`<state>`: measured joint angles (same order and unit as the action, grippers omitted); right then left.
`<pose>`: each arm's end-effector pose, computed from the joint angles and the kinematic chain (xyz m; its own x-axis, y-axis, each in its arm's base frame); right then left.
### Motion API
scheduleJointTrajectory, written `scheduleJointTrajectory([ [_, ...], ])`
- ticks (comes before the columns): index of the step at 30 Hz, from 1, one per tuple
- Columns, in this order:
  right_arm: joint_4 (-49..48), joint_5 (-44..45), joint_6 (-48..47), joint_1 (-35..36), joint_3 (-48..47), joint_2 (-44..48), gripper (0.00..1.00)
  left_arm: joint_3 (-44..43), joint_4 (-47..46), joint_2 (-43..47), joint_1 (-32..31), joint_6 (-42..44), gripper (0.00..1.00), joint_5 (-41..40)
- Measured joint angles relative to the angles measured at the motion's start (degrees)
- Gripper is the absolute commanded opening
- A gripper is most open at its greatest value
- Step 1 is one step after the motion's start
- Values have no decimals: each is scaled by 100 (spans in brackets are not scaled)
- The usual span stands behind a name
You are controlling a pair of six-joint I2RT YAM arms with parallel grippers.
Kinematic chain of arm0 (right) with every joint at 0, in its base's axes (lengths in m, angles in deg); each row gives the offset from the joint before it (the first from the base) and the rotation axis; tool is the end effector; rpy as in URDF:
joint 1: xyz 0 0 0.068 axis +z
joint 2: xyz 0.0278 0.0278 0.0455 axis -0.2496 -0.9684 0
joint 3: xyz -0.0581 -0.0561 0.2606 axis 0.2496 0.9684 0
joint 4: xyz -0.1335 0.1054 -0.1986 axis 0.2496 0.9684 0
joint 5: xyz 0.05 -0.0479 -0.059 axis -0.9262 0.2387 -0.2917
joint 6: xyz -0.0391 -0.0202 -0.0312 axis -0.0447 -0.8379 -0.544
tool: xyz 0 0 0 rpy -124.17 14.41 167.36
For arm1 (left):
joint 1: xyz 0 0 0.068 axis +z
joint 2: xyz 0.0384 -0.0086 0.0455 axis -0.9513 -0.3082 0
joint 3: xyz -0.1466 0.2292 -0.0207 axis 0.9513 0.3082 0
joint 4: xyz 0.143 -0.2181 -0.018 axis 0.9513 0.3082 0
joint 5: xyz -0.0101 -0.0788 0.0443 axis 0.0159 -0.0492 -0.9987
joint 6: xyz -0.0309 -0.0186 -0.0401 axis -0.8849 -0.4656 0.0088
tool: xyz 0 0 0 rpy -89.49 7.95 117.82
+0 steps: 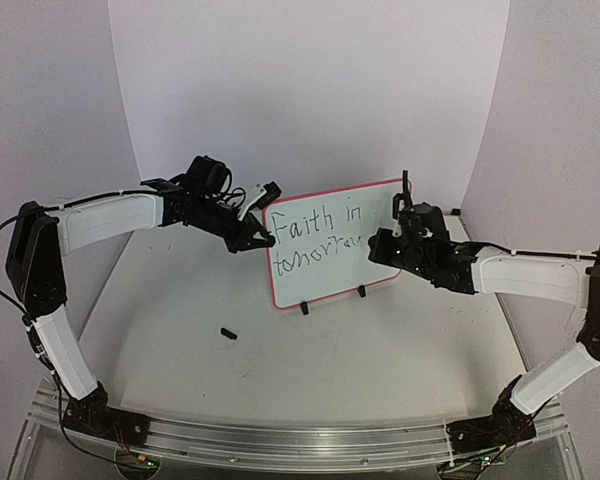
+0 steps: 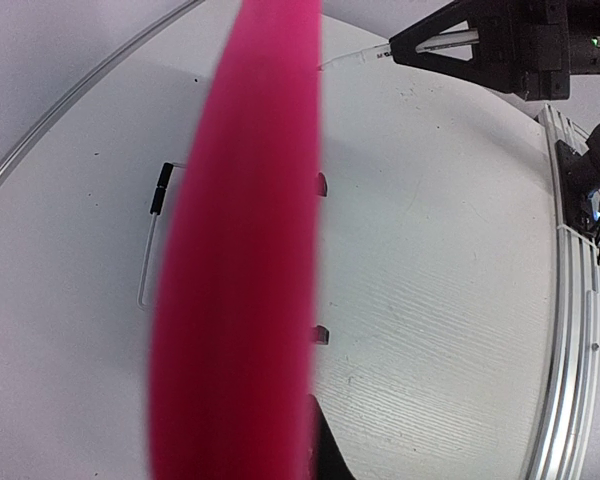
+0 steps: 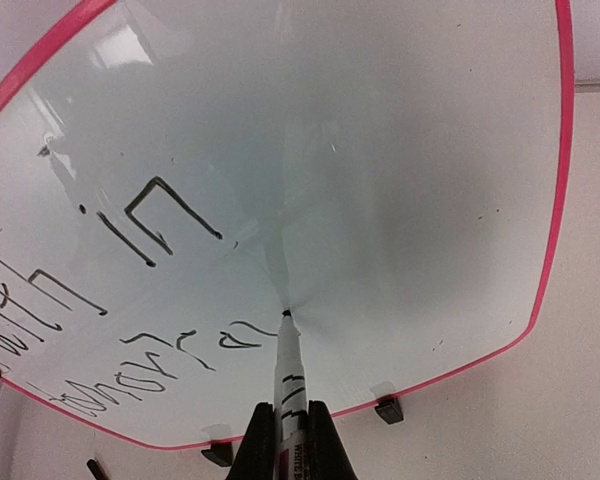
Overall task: Write a sentence on the whiteboard
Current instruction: Write on the whiteboard with the whiteboard marker without the cap.
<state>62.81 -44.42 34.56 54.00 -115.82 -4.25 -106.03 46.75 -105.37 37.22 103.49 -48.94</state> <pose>0.2654 0.2102 0.2600 -0.5273 0.2293 -0.8181 -0.2541 0.8763 0.4094 0.3161 -0.2424 0.2863 -0.2783 0.5245 -0.8046 0.9359 0.3364 -0.1045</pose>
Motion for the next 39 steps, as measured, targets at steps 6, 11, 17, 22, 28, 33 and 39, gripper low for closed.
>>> scheduleJointTrajectory([
  [6,-73,16,-2,0,0,107,0,0,0,0,0,2,0,-2],
  [11,-85,22,8,0,0,108,0,0,0,0,0,2,0,-3],
  [17,-63,62,132,0,1,8,0,0,0,0,0,0,0,0],
  [22,28,133,258,0,2,-143,0,0,-1,0,0,-2,0,2],
  [28,110,193,315,0,2,-230,0,0,-2,0,0,-2,0,2],
  [33,117,262,306,0,2,-230,0,0,-1,0,0,-2,0,2],
  [39,138,379,233,0,0,-219,0,0,0,2,0,-2,0,2],
])
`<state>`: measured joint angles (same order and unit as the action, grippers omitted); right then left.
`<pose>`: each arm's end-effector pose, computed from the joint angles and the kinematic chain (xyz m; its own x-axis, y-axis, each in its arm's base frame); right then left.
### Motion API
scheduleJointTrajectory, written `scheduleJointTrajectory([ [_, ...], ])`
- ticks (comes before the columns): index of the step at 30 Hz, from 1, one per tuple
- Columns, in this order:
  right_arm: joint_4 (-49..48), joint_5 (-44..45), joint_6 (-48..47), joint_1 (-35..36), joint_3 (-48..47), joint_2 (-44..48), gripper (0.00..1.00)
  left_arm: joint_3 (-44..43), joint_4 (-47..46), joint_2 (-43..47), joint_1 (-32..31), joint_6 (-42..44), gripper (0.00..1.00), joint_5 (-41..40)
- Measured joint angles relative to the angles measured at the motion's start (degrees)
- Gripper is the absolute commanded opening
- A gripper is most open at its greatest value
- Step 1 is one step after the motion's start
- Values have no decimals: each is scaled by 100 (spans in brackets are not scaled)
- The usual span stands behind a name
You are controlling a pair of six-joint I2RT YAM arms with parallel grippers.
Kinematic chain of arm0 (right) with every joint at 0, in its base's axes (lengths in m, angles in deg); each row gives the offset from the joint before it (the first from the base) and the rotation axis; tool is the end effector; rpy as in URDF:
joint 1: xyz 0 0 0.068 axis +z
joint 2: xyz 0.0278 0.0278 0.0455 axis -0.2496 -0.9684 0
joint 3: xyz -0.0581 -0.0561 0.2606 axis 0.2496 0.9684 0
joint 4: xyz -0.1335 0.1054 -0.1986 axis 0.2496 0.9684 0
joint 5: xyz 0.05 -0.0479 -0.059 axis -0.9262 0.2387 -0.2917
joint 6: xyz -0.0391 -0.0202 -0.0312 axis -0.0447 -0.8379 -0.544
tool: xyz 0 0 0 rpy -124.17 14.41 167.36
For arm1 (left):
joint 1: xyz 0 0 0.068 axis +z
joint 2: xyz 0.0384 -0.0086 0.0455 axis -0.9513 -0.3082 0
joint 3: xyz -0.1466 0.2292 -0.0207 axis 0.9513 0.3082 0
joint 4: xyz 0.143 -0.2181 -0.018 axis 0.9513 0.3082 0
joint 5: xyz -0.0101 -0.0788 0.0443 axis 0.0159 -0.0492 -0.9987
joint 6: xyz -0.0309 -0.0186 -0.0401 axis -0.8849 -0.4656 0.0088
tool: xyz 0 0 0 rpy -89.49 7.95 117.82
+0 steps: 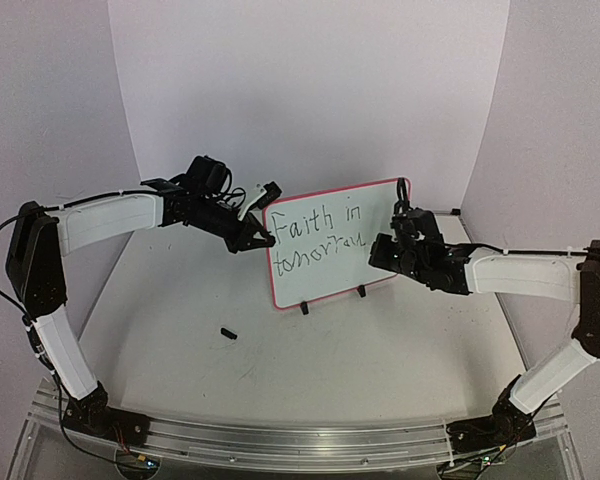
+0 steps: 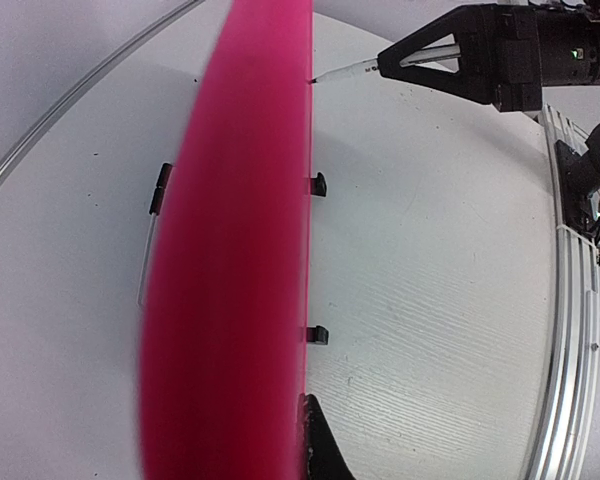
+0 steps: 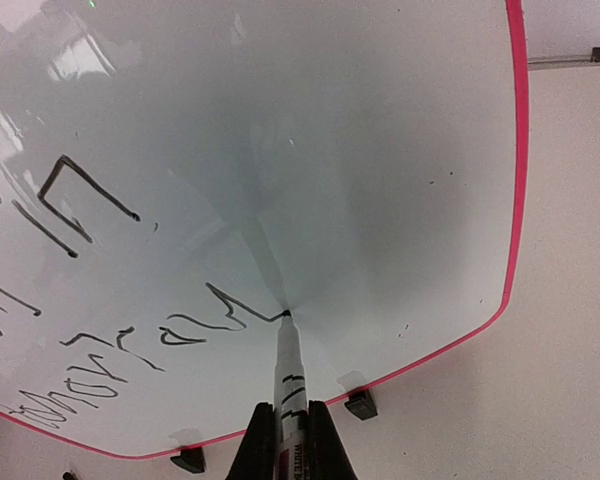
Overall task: Write a sentence on the whiteboard
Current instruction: Write on the whiteboard with the whiteboard marker without the cap.
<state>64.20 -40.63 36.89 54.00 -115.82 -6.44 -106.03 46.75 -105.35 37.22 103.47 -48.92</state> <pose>0.2697 0.2108 0.2457 -0.5457 0.2471 -0.8007 -0.1674 0.9041 0.3932 0.3160 -0.2424 0.2864 -0.2784 0.5241 -0.8049 0.9359 0.3363 -0.1047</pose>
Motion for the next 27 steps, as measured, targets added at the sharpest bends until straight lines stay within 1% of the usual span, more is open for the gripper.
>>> scheduleJointTrajectory([
  [27,83,89,-87,0,-66,289,0,0,0,0,0,10,0,-5],
])
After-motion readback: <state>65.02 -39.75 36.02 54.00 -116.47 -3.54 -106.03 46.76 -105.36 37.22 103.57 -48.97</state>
